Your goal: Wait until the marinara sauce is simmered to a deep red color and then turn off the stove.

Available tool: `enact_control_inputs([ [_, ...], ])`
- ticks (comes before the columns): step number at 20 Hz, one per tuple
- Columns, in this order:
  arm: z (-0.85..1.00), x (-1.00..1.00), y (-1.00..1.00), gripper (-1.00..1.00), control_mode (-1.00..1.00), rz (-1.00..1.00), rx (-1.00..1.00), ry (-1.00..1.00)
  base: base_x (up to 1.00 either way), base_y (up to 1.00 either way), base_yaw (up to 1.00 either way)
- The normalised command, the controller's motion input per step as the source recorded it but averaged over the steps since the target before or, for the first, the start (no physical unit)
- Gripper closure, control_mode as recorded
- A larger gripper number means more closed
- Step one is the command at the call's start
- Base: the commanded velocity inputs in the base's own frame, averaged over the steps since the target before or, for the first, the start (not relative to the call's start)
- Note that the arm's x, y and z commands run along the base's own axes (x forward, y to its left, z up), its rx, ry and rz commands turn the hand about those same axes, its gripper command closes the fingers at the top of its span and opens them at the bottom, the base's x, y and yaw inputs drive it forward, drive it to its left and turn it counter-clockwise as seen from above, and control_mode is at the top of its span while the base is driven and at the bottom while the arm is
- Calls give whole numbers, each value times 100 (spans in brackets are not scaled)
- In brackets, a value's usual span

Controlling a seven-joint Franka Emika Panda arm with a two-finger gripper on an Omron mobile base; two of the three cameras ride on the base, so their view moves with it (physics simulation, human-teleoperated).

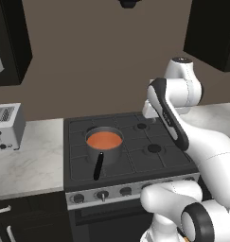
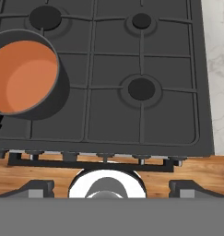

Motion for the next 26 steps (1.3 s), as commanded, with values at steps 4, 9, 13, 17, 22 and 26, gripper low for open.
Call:
enact_control_inputs([
  [4,0,0,0,-100,-100,0,0,0,0,0,0],
  [9,0,0,0,-100,-100,0,0,0,0,0,0],
  [13,0,0,0,-100,-100,0,0,0,0,0,0],
  [17,0,0,0,-100,-100,0,0,0,0,0,0],
  [22,0,0,0,-100,-100,0,0,0,0,0,0],
  [26,0,0,0,-100,-100,0,0,0,0,0,0],
])
